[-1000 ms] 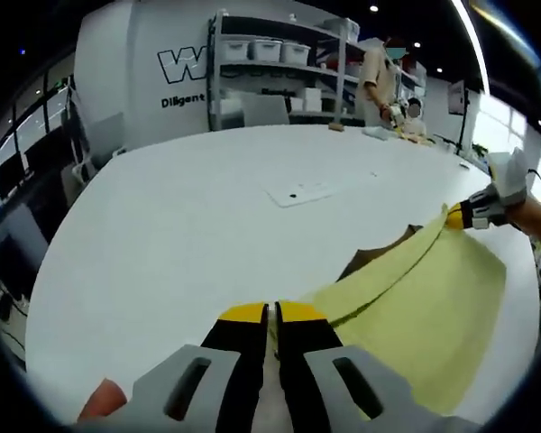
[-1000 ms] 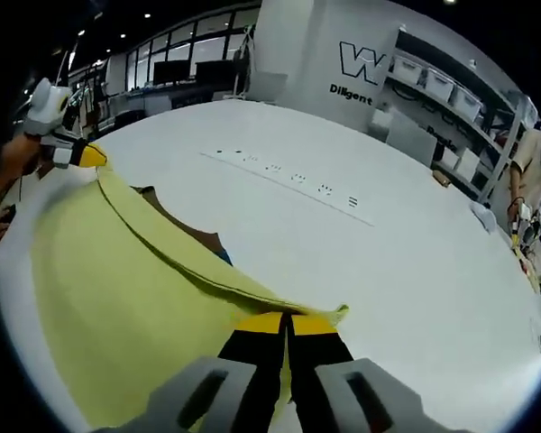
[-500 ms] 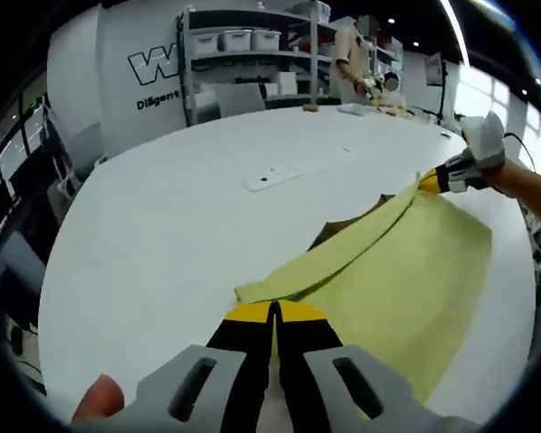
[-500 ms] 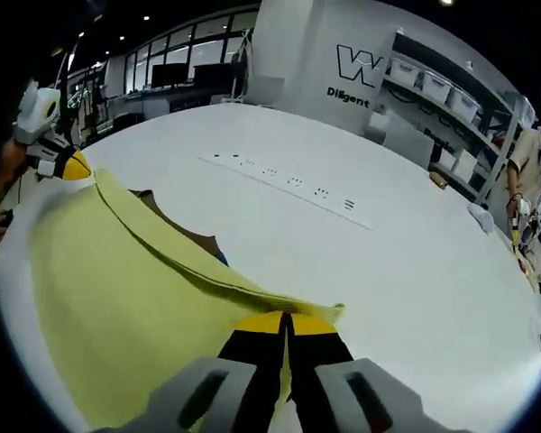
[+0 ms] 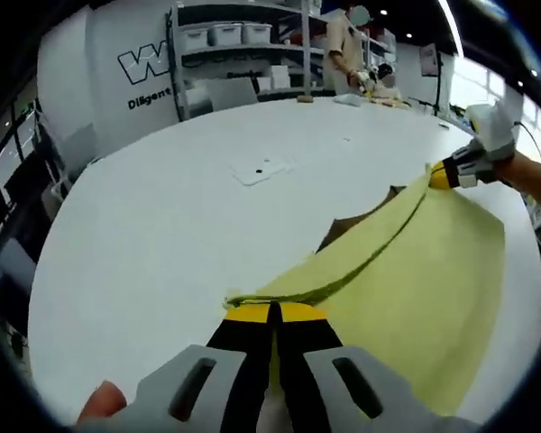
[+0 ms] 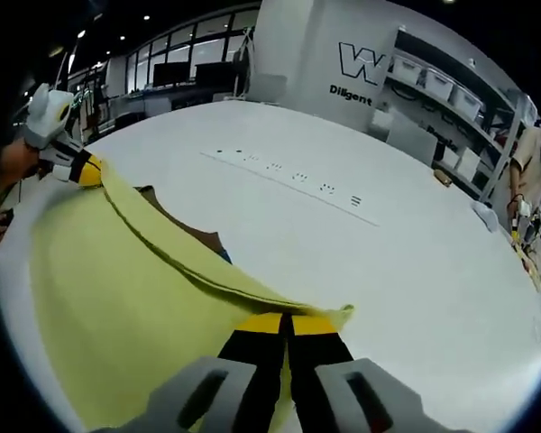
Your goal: Fold the garment on the visible template until the final outline fits inside the template.
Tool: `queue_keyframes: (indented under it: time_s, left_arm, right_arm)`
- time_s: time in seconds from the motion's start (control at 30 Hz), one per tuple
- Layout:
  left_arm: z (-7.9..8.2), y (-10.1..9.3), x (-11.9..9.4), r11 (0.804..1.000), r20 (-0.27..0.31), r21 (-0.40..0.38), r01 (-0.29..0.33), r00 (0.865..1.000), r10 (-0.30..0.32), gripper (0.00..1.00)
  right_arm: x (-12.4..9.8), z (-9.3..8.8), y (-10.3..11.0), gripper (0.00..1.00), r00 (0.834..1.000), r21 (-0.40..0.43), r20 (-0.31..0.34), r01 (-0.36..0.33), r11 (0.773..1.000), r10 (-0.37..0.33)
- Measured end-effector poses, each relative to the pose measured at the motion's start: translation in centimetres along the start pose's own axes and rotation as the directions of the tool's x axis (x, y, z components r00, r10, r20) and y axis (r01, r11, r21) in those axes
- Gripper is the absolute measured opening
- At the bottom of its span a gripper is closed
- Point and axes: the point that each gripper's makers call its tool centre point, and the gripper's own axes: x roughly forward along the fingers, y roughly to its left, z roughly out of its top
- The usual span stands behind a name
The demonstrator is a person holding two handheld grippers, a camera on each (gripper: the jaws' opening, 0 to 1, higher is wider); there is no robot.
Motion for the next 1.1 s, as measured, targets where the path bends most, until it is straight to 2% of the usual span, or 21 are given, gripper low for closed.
queue_keyframes:
  time_s: [0.13, 0.33, 0.4, 0.43, 0.47, 0.53, 0.67, 0.83, 0.87, 1.03, 1.1]
  left_arm:
    - [0.3, 0.8, 0.6, 1.000, 0.002, -0.018, -0.017, 1.000, 0.017, 0.00]
    - [-0.4, 0.9, 1.2, 1.000, -0.016, 0.004, -0.029, 0.999, 0.030, 0.00]
    - [-1.0, 1.0, 1.2, 0.999, -0.042, 0.023, -0.040, 0.998, 0.041, 0.00]
    - [-0.9, 1.0, 1.4, 0.999, -0.024, 0.024, -0.041, 0.999, 0.042, 0.00]
    - [-1.0, 1.0, 1.4, 0.999, -0.036, 0.021, -0.044, 0.998, 0.045, 0.00]
    - [-1.0, 0.9, 1.3, 0.998, -0.039, 0.027, -0.052, 0.998, 0.053, 0.00]
    - [-1.1, 1.1, 1.2, 0.998, -0.031, 0.028, -0.055, 0.998, 0.056, 0.00]
    - [-1.1, 0.5, 0.7, 0.999, -0.036, 0.018, -0.049, 0.998, 0.050, 0.00]
    - [-1.1, 0.4, 0.6, 0.999, -0.038, 0.019, -0.048, 0.998, 0.048, 0.00]
    - [-0.4, 0.0, -1.0, 0.999, -0.024, 0.011, -0.045, 0.999, 0.045, 0.00]
    - [0.0, -0.2, -1.7, 0.999, 0.001, 0.000, -0.041, 0.999, 0.041, 0.00]
  right_arm:
    - [0.3, 0.0, -0.2, 0.00, 1.000, -0.001, 0.004, 0.006, 1.000, -0.006]
    - [0.5, 0.2, -0.3, 0.00, 1.000, -0.006, 0.009, 0.012, 1.000, -0.012]
    - [0.6, 0.2, -0.4, 0.00, 1.000, -0.008, 0.006, 0.016, 1.000, -0.016]
    - [0.6, 0.2, -0.5, 0.00, 1.000, -0.006, 0.004, 0.019, 1.000, -0.019]
    - [0.5, 0.0, -0.6, 0.00, 1.000, 0.013, -0.005, 0.027, 1.000, -0.027]
    - [0.3, -0.2, -1.3, 0.00, 0.998, 0.000, -0.023, 0.064, 0.998, -0.064]
    - [0.4, -0.3, -1.2, 0.00, 0.998, 0.038, -0.013, 0.055, 0.998, -0.055]
    - [0.3, -0.2, -1.1, 0.00, 0.999, 0.046, -0.015, 0.042, 0.998, -0.042]
    - [0.2, -0.1, -1.1, 0.04, 0.999, 0.054, -0.007, 0.037, 0.998, -0.037]
    - [-1.3, 0.4, -1.0, 0.03, 0.999, 0.048, 0.017, 0.041, 0.998, -0.042]
    - [-2.2, 0.7, -1.1, 0.03, 0.999, 0.063, 0.033, 0.040, 0.997, -0.042]
